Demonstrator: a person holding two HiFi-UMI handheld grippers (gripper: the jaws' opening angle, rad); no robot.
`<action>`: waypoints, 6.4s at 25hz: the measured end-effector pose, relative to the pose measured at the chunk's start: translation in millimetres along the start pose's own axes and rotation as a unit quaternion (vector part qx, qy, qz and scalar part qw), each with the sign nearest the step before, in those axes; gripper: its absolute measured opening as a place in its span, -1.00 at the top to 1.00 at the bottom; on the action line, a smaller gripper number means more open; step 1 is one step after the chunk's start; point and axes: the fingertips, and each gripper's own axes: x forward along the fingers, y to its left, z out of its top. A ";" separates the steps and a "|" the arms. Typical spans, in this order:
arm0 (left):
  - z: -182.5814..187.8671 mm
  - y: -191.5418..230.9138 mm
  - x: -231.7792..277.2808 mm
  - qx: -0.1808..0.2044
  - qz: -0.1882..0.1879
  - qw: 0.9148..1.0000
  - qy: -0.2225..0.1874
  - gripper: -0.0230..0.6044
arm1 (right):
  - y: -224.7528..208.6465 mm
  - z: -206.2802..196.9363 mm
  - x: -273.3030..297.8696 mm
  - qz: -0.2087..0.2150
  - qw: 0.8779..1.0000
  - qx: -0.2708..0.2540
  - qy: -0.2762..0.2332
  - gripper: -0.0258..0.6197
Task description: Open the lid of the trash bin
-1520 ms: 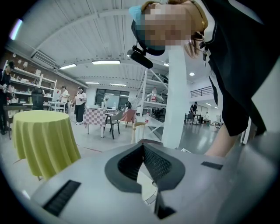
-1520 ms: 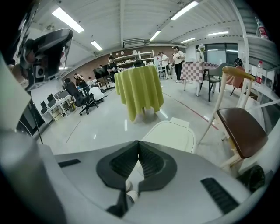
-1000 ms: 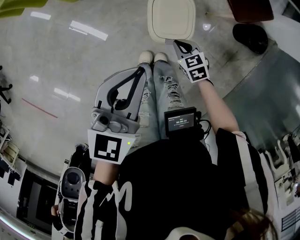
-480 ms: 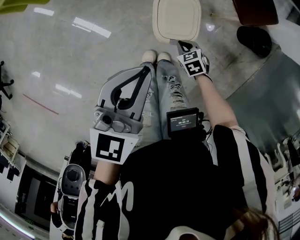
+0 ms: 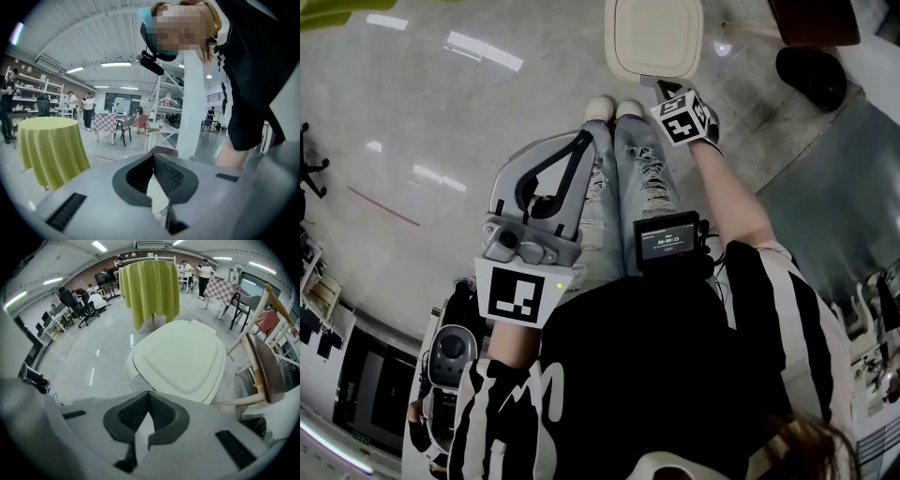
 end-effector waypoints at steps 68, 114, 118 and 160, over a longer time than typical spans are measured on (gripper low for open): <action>72.1 -42.3 -14.5 0.047 -0.032 0.998 -0.027 0.90 | -3.9 88.2 -158.0 -0.030 0.991 0.043 -0.126 0.89; 157.2 -49.7 -30.8 0.091 -0.048 0.992 -0.068 0.91 | 11.0 180.1 -396.1 -0.070 0.933 0.020 -0.353 0.89; 163.4 -52.3 -29.6 0.099 -0.051 0.991 -0.074 0.90 | 11.1 184.0 -415.6 -0.074 0.925 0.018 -0.372 0.89; 226.6 -68.4 -62.0 0.099 -0.066 0.982 -0.149 0.90 | 43.6 194.3 -565.4 -0.142 0.834 0.016 -0.533 0.89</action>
